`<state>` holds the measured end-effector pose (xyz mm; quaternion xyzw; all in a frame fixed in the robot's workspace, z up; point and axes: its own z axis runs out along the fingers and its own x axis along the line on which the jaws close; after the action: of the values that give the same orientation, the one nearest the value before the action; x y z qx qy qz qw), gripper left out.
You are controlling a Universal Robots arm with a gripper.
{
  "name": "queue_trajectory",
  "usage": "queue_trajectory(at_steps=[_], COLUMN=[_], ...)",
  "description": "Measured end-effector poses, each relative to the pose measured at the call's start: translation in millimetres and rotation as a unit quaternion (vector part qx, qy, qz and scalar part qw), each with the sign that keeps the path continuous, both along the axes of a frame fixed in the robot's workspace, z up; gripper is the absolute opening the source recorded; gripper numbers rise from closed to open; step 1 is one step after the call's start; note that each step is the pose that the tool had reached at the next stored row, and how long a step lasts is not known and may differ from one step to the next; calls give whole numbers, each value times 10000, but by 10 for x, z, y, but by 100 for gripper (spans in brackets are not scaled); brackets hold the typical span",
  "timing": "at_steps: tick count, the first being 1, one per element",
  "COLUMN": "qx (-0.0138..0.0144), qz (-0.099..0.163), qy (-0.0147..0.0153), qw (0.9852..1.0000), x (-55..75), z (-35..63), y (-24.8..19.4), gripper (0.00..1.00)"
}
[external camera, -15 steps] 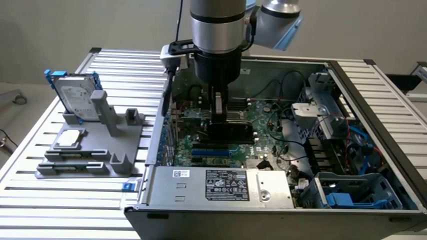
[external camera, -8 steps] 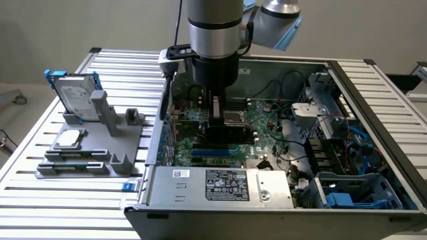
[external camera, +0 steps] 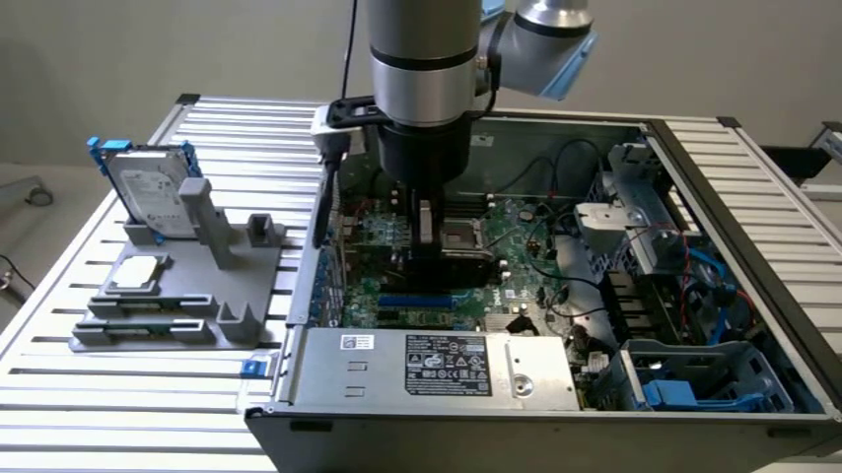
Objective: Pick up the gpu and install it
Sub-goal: 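Insert the gpu into the slot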
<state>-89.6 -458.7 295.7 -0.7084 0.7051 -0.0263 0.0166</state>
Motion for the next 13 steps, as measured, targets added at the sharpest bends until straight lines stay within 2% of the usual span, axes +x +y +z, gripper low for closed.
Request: queue_trajectory(at_steps=[3,6,13], qx=[1,7,45], qz=[-170,-229,-255], qy=[1,1,2], qw=[9999,9997,9997], x=[0,-2,-18], z=[-18,-31,-63], y=[-1,-4,-15], gripper=[26,26,26])
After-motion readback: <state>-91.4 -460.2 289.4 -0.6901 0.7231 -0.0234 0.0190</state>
